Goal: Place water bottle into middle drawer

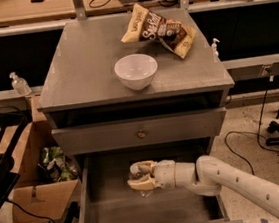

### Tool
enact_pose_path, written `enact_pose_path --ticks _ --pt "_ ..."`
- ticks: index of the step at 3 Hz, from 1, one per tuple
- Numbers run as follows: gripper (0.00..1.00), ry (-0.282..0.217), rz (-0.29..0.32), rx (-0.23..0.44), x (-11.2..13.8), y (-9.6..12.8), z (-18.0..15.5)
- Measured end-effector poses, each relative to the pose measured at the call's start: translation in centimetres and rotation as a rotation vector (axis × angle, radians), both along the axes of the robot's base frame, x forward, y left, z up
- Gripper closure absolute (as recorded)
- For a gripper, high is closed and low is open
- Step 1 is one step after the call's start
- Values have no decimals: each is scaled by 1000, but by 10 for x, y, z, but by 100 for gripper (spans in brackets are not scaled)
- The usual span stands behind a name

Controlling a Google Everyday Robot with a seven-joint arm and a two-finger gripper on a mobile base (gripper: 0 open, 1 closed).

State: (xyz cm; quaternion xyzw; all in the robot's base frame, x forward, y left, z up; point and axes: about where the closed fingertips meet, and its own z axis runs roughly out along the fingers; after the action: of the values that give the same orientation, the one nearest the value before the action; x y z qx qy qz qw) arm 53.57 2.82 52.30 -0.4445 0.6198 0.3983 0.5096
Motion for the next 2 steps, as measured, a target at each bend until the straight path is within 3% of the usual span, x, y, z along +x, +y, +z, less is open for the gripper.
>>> enact_pose_path --ticks 1,2 --pt "100 4 0 4 0 1 -1" --pt "100 63 -37 42 10 -5 -35"
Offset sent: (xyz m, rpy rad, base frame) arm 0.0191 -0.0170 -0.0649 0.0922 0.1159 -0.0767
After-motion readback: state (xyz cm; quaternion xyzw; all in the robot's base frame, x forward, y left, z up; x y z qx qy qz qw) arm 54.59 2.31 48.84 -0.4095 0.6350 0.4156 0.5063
